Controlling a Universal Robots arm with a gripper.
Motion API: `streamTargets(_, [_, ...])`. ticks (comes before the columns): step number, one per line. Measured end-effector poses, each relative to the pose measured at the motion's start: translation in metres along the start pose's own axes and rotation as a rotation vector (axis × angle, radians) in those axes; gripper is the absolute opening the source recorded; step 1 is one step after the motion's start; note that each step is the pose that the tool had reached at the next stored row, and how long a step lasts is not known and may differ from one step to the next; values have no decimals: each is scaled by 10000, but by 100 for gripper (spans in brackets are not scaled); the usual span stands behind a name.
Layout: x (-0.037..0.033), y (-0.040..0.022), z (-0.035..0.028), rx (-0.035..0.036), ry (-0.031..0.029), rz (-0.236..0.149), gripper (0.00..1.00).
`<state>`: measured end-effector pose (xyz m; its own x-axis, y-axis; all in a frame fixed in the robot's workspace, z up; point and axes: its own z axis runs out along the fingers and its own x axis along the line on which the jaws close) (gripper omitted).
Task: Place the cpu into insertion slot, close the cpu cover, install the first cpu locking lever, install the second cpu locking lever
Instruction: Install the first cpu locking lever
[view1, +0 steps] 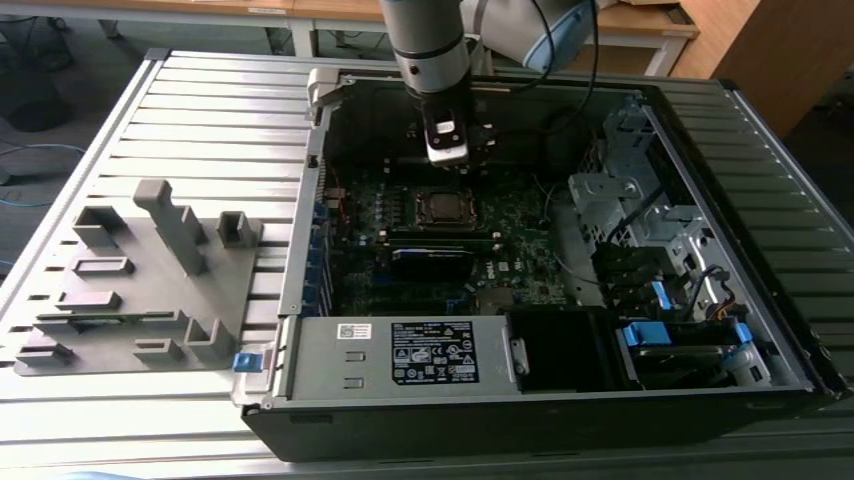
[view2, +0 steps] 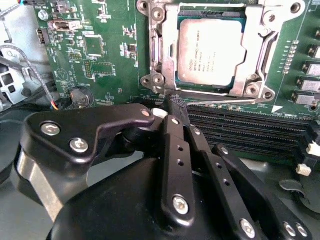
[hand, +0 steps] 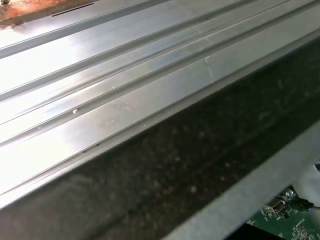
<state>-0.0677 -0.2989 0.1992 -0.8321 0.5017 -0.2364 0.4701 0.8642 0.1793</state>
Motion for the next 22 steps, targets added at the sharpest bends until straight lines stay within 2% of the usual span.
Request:
streamTargets(6, [54, -15, -12, 7, -3, 23, 11])
streamTargets(12, [85, 20, -1, 24, -18, 102, 11])
streamTargets(22, [87, 21, 5, 83, -57, 116, 11])
